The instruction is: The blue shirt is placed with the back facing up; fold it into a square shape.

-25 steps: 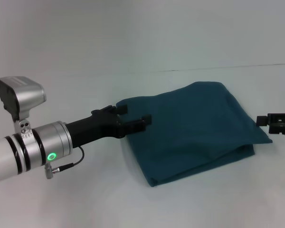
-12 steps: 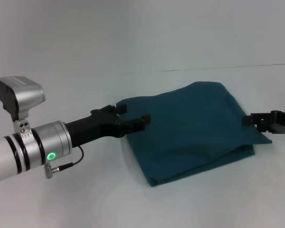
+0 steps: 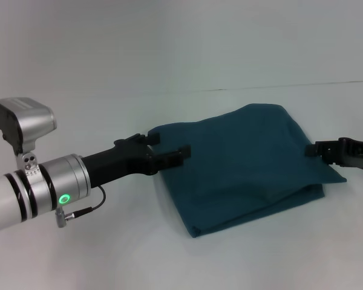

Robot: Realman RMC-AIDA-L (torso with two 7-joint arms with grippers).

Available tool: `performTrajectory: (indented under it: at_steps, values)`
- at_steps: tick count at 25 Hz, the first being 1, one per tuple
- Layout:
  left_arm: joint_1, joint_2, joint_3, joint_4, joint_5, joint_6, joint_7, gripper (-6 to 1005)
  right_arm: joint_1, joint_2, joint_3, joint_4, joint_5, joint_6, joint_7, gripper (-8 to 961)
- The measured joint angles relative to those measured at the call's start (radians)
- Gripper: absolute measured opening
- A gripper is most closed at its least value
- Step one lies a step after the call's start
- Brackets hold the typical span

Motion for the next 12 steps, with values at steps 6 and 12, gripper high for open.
performTrajectory:
  at_steps: [6, 12]
  values:
    - [0.002, 0.000, -0.001, 0.000, 0.000, 0.000, 0.000, 949, 0.004, 0.015, 0.009, 0.010, 0.037, 0.031, -0.017, 547]
    - [0.005, 0.000, -0.001, 0.000, 0.000, 0.000, 0.004, 950, 0.003, 0.029, 0.020, 0.011, 0.051, 0.047, -0.072, 272]
